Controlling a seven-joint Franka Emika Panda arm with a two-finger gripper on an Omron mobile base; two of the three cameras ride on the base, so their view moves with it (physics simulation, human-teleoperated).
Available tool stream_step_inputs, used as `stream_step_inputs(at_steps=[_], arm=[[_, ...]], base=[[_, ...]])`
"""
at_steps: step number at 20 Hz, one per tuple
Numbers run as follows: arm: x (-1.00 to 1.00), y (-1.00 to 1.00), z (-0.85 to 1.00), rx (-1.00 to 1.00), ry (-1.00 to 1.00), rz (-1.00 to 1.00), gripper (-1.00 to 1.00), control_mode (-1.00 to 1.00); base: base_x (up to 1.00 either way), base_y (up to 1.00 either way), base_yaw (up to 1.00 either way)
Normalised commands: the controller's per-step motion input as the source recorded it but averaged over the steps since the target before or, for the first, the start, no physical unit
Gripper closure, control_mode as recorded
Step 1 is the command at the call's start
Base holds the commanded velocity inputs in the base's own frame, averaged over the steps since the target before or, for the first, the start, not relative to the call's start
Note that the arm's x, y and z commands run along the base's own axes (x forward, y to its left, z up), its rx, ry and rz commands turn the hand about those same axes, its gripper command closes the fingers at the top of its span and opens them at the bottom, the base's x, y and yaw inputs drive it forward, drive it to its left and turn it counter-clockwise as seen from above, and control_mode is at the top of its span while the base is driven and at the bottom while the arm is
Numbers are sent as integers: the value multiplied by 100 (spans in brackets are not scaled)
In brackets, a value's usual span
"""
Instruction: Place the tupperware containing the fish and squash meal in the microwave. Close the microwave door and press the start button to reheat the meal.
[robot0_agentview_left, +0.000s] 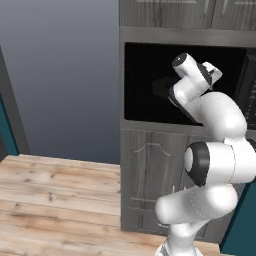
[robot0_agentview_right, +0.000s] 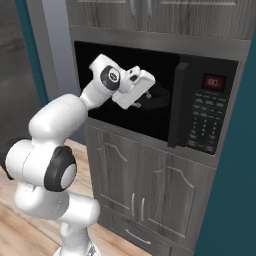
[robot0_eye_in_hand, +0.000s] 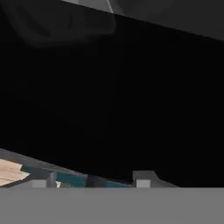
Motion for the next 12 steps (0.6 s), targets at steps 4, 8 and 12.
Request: stream_step_inputs(at_steps=[4, 8, 12], arm=[[16, -46, -11, 0, -12, 26, -100, -100], [-94, 22, -24, -13, -41, 20, -100, -100], [-100, 57, -19, -15, -50, 12, -100, -100]], base=[[0, 0, 0], [0, 0, 0], [0, 0, 0]])
